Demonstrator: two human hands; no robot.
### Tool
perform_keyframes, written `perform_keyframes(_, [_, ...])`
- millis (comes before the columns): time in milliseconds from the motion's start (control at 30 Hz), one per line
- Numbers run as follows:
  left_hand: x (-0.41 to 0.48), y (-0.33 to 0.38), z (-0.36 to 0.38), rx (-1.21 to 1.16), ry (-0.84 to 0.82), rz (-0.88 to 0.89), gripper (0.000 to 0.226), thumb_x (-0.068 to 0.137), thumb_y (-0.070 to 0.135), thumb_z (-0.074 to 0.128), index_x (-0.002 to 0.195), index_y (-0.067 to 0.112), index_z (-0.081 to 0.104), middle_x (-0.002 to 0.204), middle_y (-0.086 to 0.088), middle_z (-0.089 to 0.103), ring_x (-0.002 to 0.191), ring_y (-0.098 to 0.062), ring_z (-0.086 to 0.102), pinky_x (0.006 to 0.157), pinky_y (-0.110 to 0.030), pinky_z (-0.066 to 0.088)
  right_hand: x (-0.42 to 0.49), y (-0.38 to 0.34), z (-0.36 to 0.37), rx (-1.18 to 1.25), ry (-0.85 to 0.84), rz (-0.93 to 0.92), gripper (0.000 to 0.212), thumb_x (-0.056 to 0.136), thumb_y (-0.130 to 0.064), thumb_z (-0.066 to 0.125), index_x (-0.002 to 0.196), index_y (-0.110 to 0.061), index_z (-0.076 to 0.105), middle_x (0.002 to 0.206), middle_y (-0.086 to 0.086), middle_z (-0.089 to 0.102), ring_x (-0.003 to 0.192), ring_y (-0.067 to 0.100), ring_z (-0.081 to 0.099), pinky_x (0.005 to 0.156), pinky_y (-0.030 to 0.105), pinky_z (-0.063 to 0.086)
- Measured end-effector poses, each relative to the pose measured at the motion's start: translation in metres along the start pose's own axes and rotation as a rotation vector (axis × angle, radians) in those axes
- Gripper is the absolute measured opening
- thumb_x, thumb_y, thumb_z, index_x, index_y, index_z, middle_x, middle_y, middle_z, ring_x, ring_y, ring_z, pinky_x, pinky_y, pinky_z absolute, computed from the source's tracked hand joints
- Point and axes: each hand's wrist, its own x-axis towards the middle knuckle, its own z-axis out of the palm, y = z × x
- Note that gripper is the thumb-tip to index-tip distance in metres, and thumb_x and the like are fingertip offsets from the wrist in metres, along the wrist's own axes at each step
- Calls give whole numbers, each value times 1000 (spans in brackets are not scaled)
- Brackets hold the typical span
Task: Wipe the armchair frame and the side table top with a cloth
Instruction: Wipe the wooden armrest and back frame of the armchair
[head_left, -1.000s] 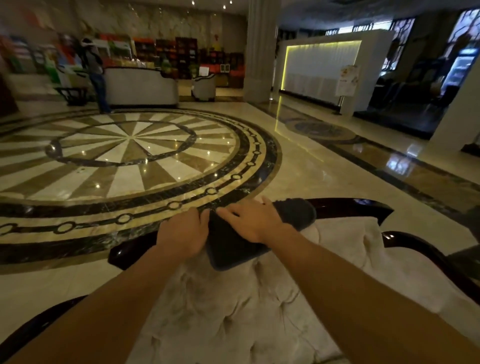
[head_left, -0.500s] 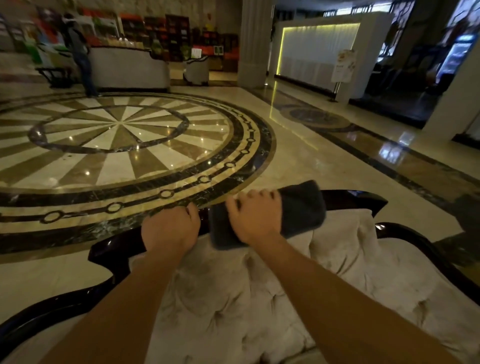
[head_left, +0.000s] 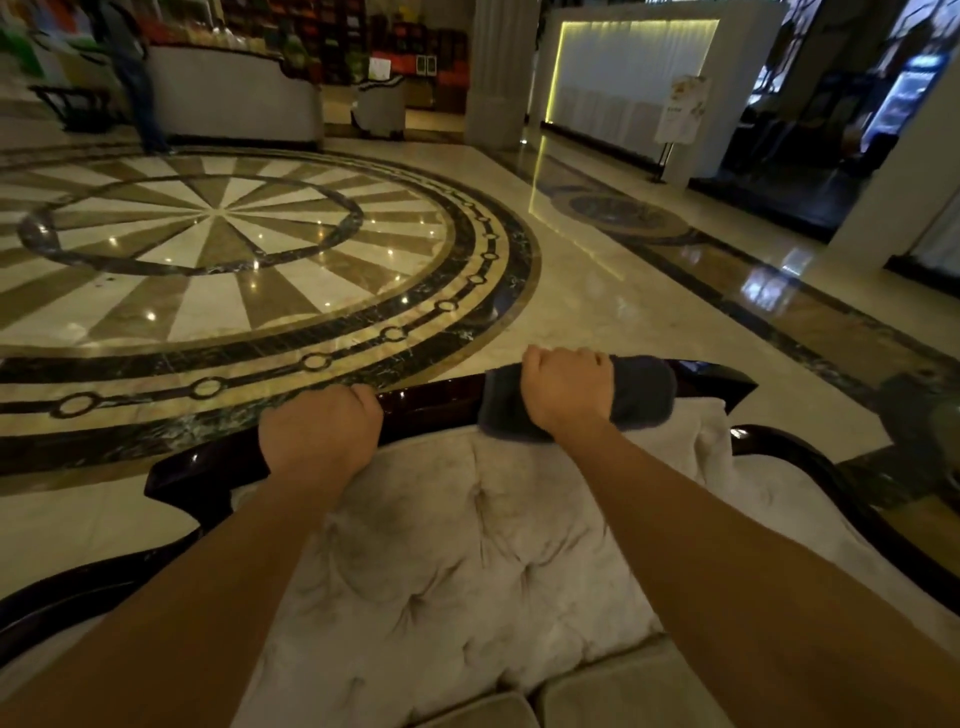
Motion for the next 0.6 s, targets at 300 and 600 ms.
perform_keyframes(300, [35,123,-17,-166,-120,-279,49,99,45,21,114,21,61,122,-7,64,119,-34,53,105,-54,31,-3,15,3,158,144,-495,22,103,-28,42,98,-16,60,92,8,69,82,34,64,69,43,38])
perform_keyframes(600, [72,373,-32,4,57,68,34,99,38,35,115,20,58,113,-6,67,109,-30,60,97,-46,42,46,246,81,257,95,-295,16,99,-28,48,106,-17,56,98,9,68,86,35,65,78,49,48])
